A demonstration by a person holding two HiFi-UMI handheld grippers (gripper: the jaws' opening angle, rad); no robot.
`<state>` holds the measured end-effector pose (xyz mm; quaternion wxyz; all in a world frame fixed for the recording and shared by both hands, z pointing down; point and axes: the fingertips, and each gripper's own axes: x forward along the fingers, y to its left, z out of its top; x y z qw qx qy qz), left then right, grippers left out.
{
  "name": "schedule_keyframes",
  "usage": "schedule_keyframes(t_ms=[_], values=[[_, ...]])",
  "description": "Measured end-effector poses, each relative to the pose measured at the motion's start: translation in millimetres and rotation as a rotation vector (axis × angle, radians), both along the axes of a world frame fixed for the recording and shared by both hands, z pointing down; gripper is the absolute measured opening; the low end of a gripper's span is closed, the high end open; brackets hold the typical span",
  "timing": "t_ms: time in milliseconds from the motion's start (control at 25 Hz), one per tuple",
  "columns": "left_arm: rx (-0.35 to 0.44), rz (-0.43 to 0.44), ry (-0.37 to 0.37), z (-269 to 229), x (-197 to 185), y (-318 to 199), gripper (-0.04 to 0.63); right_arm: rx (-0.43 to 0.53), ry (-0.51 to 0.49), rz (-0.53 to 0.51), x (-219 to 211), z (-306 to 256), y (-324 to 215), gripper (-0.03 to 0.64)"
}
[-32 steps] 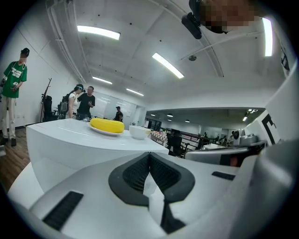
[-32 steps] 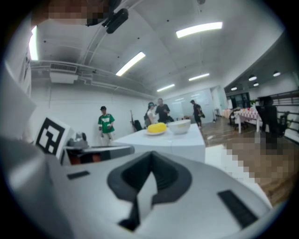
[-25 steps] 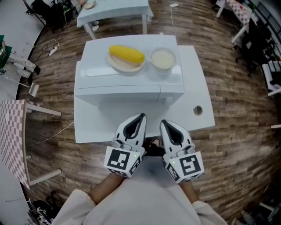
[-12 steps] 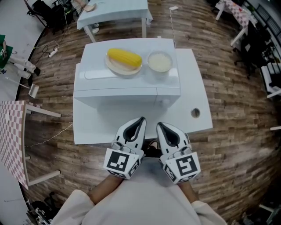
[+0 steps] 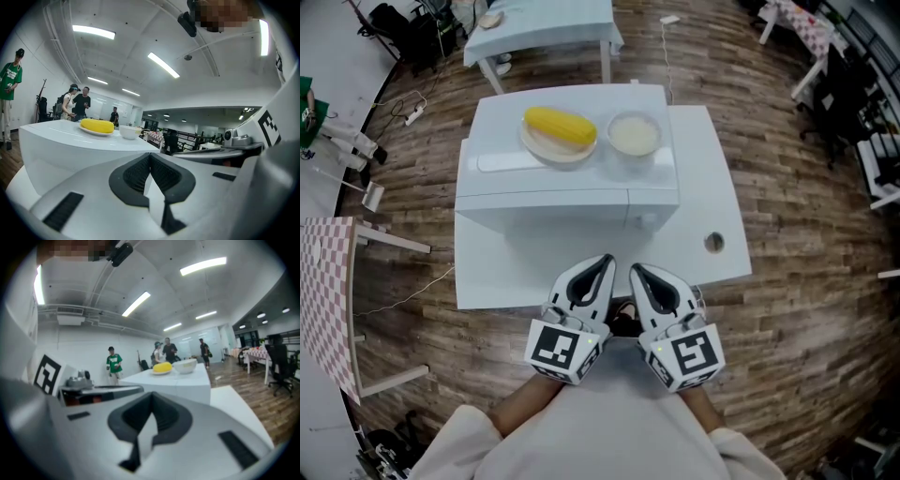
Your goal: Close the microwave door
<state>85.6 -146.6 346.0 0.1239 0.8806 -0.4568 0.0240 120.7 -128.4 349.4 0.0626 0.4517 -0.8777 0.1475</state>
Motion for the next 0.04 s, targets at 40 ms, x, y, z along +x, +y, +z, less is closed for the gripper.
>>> schedule_keyframes(t_ms=[40], values=[[0.0, 0.003, -0.002, 0.2, 1.2, 0.3, 0.012, 0.0, 0.001, -0.002, 0.2, 0.1, 0.2, 0.023]])
